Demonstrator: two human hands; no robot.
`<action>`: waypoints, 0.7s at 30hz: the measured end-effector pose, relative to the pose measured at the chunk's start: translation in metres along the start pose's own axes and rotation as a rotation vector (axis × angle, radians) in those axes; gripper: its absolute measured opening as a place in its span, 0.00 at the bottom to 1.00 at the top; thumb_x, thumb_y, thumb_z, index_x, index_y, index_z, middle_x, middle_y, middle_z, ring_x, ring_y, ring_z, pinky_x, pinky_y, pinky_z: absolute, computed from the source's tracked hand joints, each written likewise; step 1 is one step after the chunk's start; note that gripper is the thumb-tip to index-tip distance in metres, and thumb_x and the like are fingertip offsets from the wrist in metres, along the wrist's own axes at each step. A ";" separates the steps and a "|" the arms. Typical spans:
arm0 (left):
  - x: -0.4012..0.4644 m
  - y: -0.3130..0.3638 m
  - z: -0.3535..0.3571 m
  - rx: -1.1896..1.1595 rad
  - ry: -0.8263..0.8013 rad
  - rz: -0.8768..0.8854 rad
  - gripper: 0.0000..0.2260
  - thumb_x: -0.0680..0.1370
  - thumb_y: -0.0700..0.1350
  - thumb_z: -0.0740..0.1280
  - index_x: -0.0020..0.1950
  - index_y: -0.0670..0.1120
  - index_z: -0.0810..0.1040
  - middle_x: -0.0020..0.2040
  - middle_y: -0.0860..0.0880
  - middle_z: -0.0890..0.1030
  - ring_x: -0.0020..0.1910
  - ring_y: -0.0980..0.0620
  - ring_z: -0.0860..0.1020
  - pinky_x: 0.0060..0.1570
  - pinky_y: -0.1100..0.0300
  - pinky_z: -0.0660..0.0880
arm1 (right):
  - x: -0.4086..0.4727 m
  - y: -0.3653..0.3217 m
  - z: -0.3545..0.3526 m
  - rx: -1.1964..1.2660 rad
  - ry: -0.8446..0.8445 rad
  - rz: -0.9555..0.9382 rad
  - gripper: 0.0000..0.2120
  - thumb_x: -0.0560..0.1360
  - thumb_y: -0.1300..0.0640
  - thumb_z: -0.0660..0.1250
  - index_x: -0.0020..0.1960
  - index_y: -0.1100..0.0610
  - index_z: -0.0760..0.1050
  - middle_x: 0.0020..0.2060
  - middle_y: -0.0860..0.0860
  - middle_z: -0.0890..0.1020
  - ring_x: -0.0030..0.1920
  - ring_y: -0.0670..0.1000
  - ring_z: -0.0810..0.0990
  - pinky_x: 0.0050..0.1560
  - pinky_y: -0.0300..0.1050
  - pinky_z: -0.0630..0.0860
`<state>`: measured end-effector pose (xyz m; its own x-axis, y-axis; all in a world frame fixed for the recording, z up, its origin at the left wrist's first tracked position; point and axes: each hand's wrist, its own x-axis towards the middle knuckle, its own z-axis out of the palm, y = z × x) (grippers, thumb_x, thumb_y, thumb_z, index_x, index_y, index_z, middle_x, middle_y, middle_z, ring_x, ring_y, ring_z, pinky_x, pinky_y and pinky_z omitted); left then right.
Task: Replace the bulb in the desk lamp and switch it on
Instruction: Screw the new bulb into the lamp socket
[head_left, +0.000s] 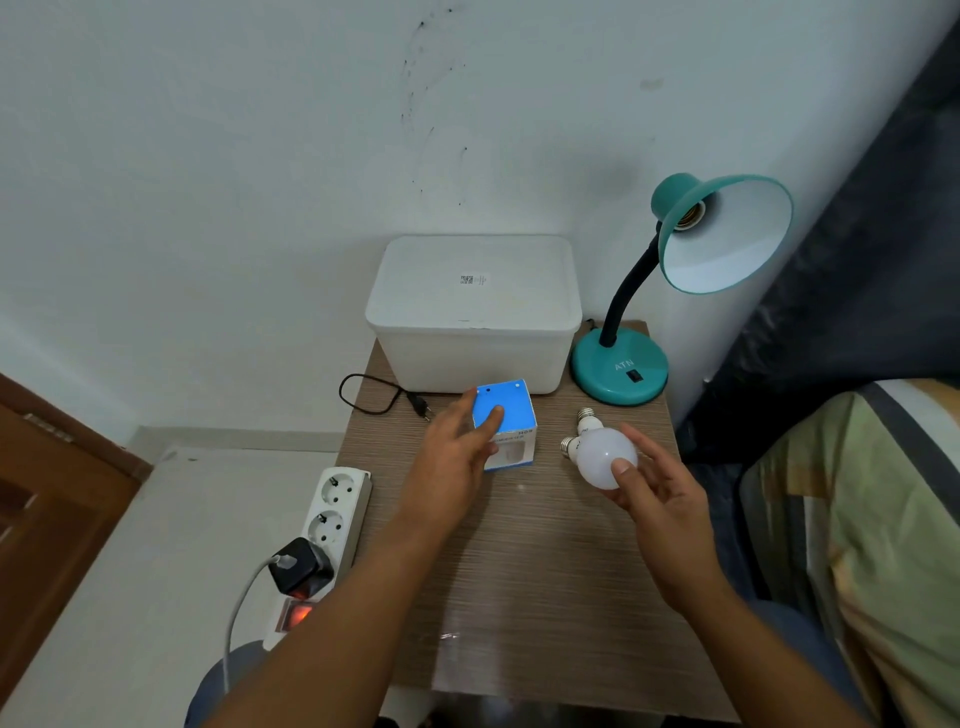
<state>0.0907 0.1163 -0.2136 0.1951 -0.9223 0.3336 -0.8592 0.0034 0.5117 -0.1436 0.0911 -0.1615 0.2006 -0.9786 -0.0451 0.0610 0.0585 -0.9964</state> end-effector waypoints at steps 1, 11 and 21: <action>0.000 -0.002 -0.001 0.004 -0.002 -0.007 0.20 0.74 0.31 0.74 0.66 0.42 0.82 0.71 0.33 0.74 0.66 0.32 0.76 0.66 0.47 0.71 | 0.000 0.000 -0.001 0.002 0.002 0.001 0.18 0.78 0.65 0.66 0.60 0.44 0.76 0.50 0.40 0.84 0.54 0.44 0.83 0.47 0.37 0.80; 0.000 0.020 -0.021 0.029 0.012 -0.015 0.25 0.80 0.43 0.68 0.77 0.43 0.68 0.76 0.41 0.69 0.74 0.41 0.68 0.71 0.47 0.70 | -0.003 -0.007 -0.015 -0.034 0.011 -0.053 0.18 0.77 0.61 0.67 0.63 0.45 0.75 0.59 0.45 0.81 0.59 0.47 0.81 0.58 0.49 0.80; 0.045 0.099 -0.037 -0.101 0.020 0.186 0.26 0.79 0.53 0.66 0.76 0.48 0.71 0.73 0.48 0.73 0.72 0.51 0.69 0.72 0.70 0.57 | 0.013 -0.058 -0.056 -0.077 0.087 -0.239 0.20 0.78 0.61 0.66 0.62 0.39 0.73 0.60 0.40 0.77 0.58 0.38 0.79 0.54 0.37 0.79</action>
<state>0.0317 0.0889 -0.1188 0.0480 -0.8944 0.4447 -0.8298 0.2121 0.5162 -0.1995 0.0636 -0.1081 0.1046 -0.9764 0.1891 0.0216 -0.1878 -0.9820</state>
